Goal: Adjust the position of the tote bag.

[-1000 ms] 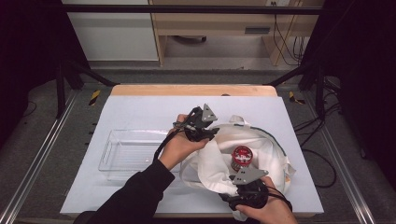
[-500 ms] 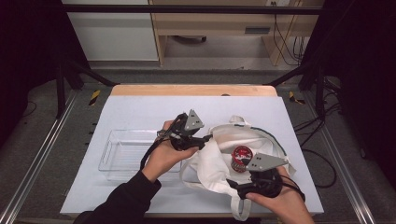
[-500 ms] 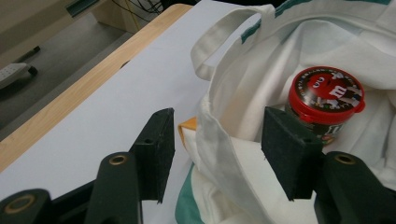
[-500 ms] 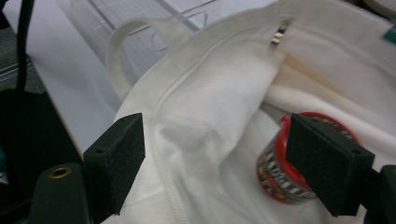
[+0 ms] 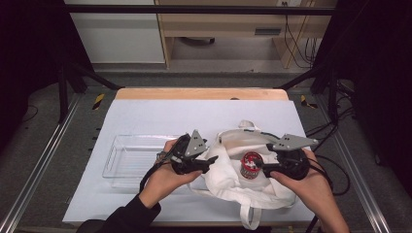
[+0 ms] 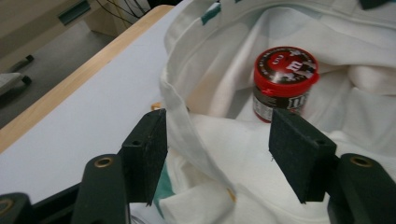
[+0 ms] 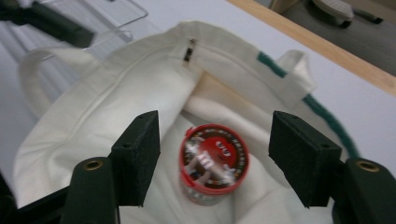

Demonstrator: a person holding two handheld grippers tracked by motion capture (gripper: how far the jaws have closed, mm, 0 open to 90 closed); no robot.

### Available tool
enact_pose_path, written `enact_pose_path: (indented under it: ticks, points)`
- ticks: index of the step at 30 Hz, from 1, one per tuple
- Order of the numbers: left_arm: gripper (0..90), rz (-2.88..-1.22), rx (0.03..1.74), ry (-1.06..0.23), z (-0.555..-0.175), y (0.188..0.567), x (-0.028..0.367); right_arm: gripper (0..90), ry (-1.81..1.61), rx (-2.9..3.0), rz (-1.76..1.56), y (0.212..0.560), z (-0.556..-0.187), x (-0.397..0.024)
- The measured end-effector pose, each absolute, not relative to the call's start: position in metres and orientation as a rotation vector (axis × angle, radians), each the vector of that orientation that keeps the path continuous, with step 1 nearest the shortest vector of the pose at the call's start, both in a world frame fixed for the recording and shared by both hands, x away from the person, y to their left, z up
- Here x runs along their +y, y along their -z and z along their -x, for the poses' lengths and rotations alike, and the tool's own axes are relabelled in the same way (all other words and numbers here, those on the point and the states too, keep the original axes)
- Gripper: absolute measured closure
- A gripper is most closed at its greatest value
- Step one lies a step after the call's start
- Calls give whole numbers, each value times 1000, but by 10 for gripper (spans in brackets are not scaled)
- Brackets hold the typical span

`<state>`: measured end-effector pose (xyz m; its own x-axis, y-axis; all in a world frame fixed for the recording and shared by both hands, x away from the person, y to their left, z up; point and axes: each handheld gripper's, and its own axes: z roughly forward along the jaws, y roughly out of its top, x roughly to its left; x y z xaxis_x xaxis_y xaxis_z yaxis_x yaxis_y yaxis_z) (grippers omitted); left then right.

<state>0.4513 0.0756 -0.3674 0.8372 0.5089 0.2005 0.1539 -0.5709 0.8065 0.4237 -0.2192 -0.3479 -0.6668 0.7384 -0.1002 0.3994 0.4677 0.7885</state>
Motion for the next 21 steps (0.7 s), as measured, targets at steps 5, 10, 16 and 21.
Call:
enact_pose_path:
  ticks: [5,10,16,21]
  points:
    - [340,-2142,449,-540,-436,369,78,365,-1067,2232,-1046,341,-444,-231]
    - [279,-2151,436,-495,-432,373,78,373,-1021,2170,-1084,331,-466,-240]
    - [250,-2171,394,-432,-415,387,74,377,-983,2135,-1136,337,-493,-260]
    - [234,-2151,343,-404,-404,389,69,341,-974,2157,-1136,354,-491,-265]
